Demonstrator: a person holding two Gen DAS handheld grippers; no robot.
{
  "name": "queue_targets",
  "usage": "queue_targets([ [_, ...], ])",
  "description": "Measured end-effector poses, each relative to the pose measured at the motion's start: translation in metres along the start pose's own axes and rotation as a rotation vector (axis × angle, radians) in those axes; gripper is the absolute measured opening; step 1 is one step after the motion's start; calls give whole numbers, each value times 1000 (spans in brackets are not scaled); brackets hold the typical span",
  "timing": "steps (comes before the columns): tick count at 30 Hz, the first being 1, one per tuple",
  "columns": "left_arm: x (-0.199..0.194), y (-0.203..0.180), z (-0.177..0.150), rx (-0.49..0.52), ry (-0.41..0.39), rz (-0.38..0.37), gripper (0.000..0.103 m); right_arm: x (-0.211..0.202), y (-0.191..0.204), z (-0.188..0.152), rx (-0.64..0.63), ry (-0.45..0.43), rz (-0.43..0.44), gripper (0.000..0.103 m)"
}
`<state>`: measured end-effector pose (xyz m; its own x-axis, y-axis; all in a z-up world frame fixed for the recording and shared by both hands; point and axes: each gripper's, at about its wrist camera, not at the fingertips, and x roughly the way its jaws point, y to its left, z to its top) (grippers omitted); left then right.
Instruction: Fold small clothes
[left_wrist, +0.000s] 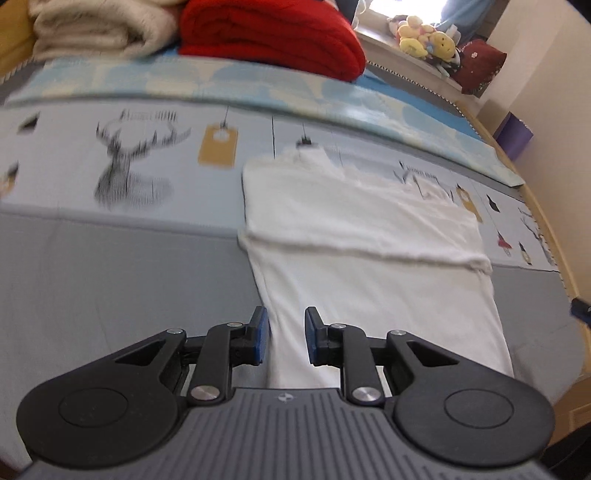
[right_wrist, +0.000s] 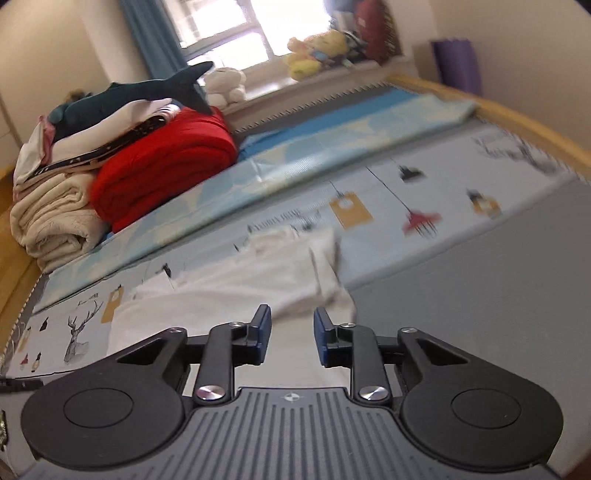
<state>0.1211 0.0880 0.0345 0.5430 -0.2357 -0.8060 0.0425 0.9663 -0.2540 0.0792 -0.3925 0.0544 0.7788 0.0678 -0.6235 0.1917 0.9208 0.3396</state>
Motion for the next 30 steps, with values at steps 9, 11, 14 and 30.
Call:
queue_targets([
  [9, 33, 11, -85, -68, 198, -73, 22, 5, -42, -78, -31, 274, -52, 29],
  [11, 38, 9, -89, -43, 229, -68, 22, 14, -51, -93, -39, 338, -95, 29],
  [14, 44, 16, -96, -30, 271, -4, 23, 22, -65, -108, -9, 391, -102, 31],
  [30, 49, 34, -120, -44, 402, -19, 24, 36, -66, -128, -112, 536, -99, 35],
])
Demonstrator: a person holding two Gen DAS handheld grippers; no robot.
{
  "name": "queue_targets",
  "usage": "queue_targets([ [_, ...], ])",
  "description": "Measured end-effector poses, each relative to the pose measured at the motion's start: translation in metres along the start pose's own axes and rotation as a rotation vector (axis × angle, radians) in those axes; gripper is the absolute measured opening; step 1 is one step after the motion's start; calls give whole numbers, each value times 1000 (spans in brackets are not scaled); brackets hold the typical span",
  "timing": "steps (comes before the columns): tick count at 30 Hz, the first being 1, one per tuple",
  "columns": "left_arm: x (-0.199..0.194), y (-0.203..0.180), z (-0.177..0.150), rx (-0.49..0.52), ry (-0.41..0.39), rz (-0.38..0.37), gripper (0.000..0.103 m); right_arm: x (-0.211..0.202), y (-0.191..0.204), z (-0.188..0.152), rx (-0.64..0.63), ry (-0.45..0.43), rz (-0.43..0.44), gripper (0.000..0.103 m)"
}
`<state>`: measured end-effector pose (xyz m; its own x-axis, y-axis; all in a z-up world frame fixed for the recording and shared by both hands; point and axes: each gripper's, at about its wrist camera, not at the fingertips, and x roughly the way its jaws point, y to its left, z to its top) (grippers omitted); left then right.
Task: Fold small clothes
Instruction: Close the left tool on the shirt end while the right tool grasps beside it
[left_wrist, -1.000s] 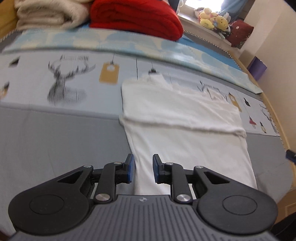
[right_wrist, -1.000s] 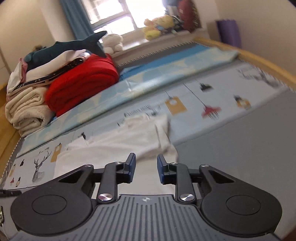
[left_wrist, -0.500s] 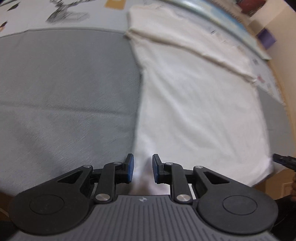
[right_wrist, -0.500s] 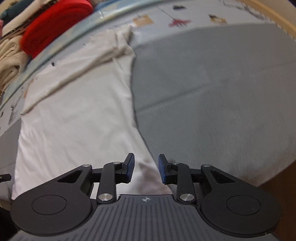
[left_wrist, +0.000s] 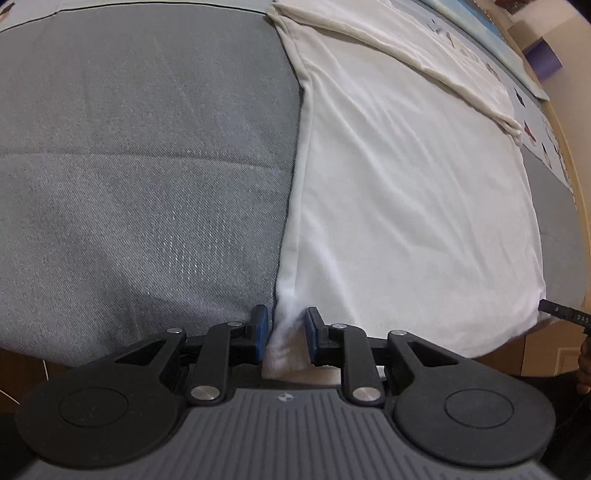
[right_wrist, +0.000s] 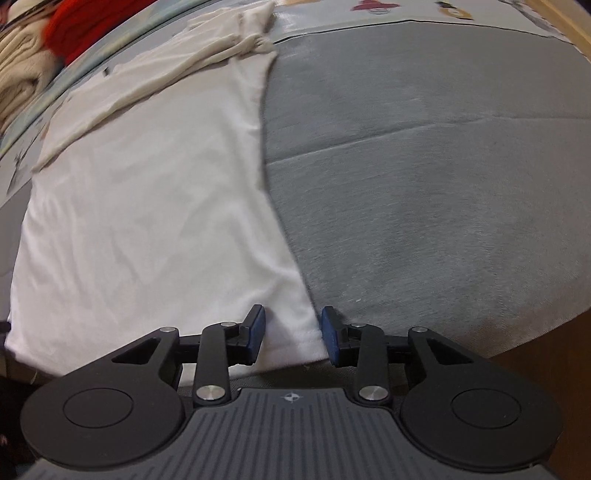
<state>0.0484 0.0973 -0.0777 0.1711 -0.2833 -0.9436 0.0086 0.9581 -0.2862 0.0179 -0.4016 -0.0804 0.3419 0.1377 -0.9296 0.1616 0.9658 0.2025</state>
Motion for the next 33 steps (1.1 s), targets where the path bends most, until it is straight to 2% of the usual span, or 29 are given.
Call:
queue_targets([
  [2, 0, -1, -2, 13, 1, 6, 24, 1, 6, -3, -40, 13, 19, 26],
  [4, 0, -2, -3, 13, 0, 9, 24, 1, 9, -5, -68, 15, 16, 21],
  [5, 0, -2, -4, 12, -2, 14, 20, 1, 9, -5, -65, 13, 15, 19],
  [6, 1, -4, -2, 15, -4, 26, 10, 0, 7, -4, -53, 13, 17, 18],
  [7, 2, -5, -2, 25, -7, 35, 6, 0, 5, -4, -40, 12, 21, 16],
  [10, -2, -9, -4, 46, -24, 34, 5, -1, 4, -4, -33, 10, 26, 12],
  [13, -6, -10, -5, 58, -45, 26, 5, -3, 5, -5, -50, 3, 29, 11],
  [17, -18, -4, -6, 25, -83, 2, 4, -8, 4, -4, -37, -17, 32, 11],
  [19, -15, -3, -5, 20, -70, 10, 5, -10, 0, -5, -27, -19, 32, 11],
  [22, -3, -5, -4, 13, -17, 62, 8, -4, 4, -9, -55, 0, 13, 12],
  [25, -2, -6, -2, 12, -6, 40, 12, -2, 8, -9, -81, 5, -4, 12],
  [31, 2, -17, -7, 86, -15, 85, 12, 0, 6, -8, -75, 10, -4, 13],
  [33, 3, -18, -10, 104, -21, 93, 7, 0, 7, -9, -80, 9, -5, 14],
])
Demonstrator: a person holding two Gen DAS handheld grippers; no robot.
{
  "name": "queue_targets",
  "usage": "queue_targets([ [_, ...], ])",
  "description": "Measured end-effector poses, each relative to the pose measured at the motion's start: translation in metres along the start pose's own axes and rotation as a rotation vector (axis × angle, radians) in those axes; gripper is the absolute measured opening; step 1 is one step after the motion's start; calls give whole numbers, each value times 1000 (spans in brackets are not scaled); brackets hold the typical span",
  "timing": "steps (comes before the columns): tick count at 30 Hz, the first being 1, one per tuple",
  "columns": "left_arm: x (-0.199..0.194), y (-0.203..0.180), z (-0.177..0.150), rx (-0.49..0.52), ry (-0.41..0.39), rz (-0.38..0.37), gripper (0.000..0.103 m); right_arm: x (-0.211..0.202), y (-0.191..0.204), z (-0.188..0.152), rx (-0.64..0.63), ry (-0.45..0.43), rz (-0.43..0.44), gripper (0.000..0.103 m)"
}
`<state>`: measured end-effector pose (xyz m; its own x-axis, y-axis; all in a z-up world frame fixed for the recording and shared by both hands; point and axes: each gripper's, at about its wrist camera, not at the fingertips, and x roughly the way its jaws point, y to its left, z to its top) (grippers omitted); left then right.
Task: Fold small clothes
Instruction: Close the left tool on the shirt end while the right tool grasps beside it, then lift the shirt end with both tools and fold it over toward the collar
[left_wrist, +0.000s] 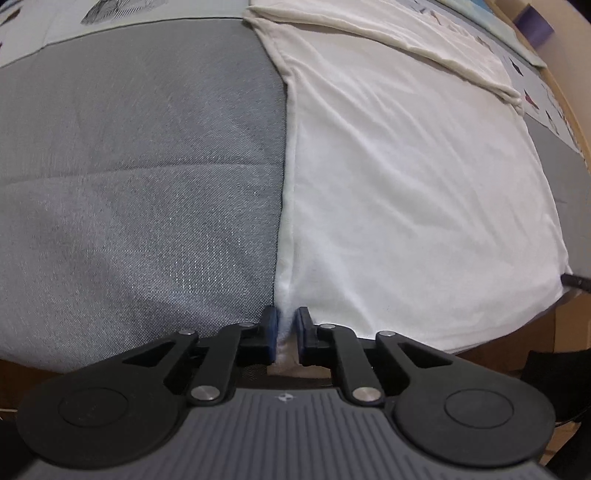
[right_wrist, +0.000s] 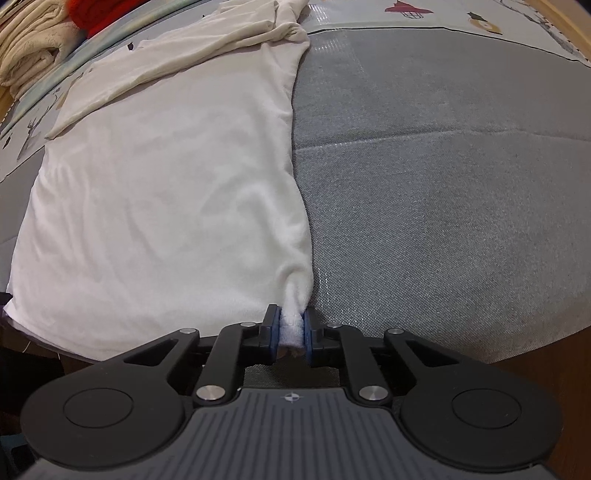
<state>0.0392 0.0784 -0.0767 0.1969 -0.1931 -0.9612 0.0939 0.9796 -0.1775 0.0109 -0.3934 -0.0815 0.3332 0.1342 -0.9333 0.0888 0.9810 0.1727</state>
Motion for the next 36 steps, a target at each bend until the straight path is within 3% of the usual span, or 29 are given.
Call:
queue_targets([
  [5, -2, -4, -3, 25, -27, 5, 4, -3, 1, 1, -3, -15, 0, 12],
  [10, -14, -7, -4, 41, -103, -4, 4, -15, -1, 2, 7, -73, 17, 12],
  [18, -53, -16, -2, 55, -262, -36, 3, -61, 12, 18, -35, -287, 54, 11],
  [22, -91, -21, -7, 67, -365, -76, 3, -101, 11, 27, 18, -404, 87, 11],
  [28, -147, -23, -33, 74, -444, -122, 3, -160, 14, 10, 57, -519, 169, 10],
  [36, -212, -1, -64, 26, -475, -232, 3, -212, 11, -38, 140, -537, 256, 10],
])
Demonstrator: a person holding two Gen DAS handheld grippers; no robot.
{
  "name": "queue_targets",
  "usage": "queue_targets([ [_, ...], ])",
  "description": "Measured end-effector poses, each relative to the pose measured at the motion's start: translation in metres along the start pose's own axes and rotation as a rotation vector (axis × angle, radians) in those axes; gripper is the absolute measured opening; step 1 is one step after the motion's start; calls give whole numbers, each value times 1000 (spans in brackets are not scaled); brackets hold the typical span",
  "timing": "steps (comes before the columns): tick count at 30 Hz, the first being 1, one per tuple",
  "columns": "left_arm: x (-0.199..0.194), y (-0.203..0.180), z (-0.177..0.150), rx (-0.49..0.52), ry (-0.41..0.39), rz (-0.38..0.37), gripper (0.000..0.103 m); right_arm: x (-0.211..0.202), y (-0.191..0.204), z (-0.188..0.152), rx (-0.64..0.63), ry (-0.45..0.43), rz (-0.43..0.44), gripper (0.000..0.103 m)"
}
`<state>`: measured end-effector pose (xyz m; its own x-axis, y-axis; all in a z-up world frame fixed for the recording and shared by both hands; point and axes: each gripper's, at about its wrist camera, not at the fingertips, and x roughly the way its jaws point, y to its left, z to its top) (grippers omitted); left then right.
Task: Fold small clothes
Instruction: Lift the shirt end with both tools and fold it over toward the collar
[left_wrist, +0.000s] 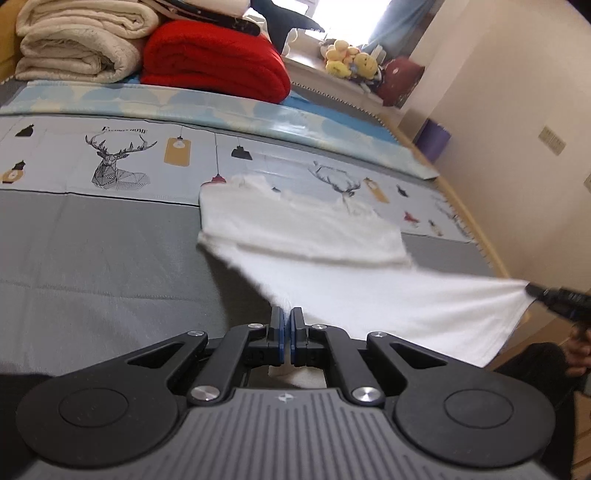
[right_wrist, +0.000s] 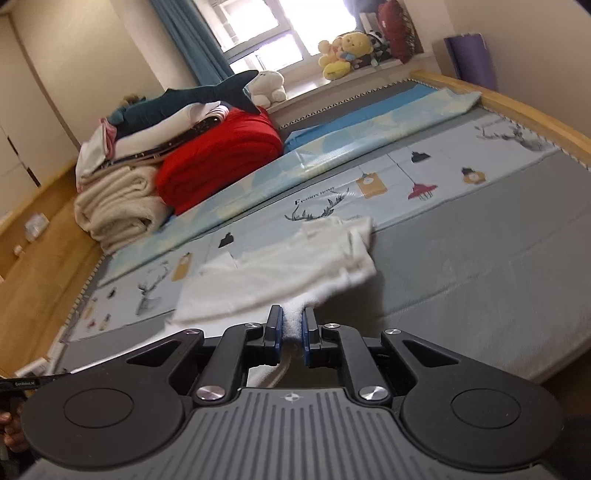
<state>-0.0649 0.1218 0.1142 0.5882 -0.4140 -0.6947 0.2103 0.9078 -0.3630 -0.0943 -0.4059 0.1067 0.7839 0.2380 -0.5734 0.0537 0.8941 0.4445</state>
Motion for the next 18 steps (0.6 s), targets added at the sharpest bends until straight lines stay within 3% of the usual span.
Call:
queue_targets([
  [5, 28, 13, 31, -75, 33, 43, 3, 12, -8, 8, 43, 44, -44, 10],
  [7, 57, 14, 57, -46, 34, 76, 3, 35, -7, 20, 23, 71, -106, 10],
  [12, 158, 35, 136, -92, 135, 111, 3, 128, -9, 73, 1, 129, -174, 10],
  [16, 238, 51, 189, -55, 200, 227, 3, 215, -13, 119, 5, 173, -226, 11],
  [18, 271, 74, 200, -128, 218, 209, 5, 258, -19, 133, 27, 182, -268, 11],
])
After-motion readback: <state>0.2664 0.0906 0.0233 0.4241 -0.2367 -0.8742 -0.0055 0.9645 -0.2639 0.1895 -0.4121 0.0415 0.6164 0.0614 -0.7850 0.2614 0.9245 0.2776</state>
